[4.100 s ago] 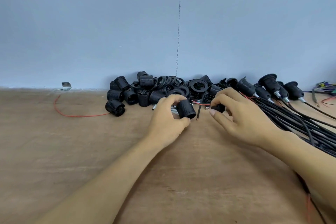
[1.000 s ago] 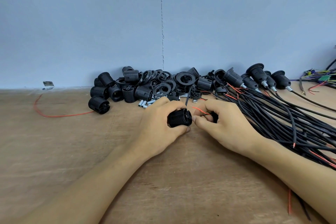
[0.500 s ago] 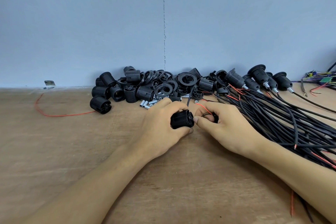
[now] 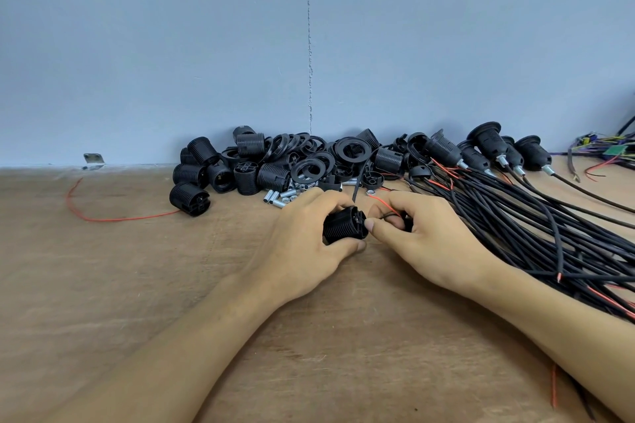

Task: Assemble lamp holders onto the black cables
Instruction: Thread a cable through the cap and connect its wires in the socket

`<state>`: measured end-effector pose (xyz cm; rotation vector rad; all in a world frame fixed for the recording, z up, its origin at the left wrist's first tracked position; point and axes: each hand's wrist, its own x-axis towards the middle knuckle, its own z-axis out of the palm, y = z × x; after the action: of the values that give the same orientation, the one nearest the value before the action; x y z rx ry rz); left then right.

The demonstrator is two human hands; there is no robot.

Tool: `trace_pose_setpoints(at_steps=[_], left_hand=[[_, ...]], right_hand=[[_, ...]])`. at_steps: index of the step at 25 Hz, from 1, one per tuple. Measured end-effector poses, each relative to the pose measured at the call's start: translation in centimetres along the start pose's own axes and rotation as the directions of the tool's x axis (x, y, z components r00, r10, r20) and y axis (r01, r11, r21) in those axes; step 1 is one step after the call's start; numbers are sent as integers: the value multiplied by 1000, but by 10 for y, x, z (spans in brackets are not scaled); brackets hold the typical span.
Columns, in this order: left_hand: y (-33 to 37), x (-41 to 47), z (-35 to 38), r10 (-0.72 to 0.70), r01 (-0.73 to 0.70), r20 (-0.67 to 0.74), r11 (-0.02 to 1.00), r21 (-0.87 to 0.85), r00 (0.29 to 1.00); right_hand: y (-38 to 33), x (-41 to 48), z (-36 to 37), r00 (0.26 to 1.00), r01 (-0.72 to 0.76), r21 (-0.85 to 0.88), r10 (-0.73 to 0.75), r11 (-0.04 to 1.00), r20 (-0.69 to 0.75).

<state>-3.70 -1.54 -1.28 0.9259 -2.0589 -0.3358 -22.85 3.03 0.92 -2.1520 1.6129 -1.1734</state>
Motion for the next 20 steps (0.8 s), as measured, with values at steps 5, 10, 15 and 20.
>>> trace_pose_setpoints(at_steps=[5,10,15,20], left_hand=[[1,2,0,-58,58,1,997,-44,998],[1,2,0,-54,53,-24,998,-28,998],[5,3,4,-44,42,-62,999,-33,997],[7,3,5,-30,28,-56,999,-24,998]], right_hand=[[5,-1,-2,999,-29,128,25,991,35],[2,-1,-1,999,-41,107,43,993,-13],[0,-2,0,999,-36,24,37,999,-29],[-3,-3,2,1000,4,-36,-4,999,-14]])
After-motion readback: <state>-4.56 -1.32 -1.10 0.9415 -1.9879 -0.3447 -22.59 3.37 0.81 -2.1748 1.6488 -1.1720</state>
